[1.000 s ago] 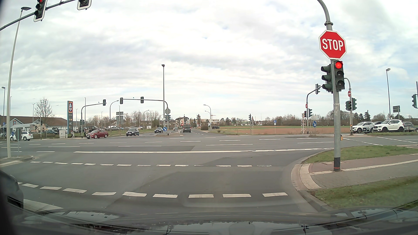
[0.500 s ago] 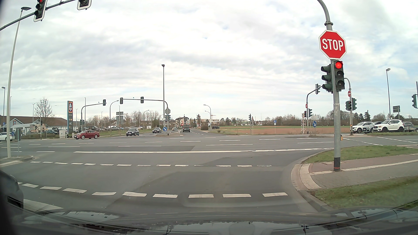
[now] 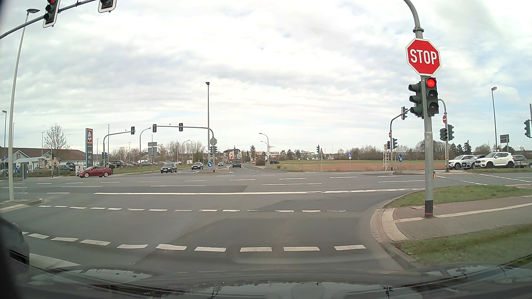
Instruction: Follow the waypoints while adhering to traffic rules and regulations
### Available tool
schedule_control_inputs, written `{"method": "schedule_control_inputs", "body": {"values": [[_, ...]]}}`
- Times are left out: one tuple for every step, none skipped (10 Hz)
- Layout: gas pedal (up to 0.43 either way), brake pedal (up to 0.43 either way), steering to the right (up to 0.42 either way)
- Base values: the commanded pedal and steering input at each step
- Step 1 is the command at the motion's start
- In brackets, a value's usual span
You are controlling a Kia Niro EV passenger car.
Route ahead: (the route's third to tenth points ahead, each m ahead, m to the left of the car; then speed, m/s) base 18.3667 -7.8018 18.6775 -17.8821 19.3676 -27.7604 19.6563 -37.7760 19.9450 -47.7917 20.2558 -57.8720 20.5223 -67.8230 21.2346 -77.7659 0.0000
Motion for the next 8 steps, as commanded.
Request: {"method": "schedule_control_inputs", "body": {"values": [[0.0,0.287,-0.001],[0.0,0.287,-0.001],[0.0,0.287,-0.001],[0.0,0.287,-0.001],[0.0,0.287,-0.001],[0.0,0.287,-0.001],[0.0,0.287,-0.001],[0.0,0.287,-0.001]]}}
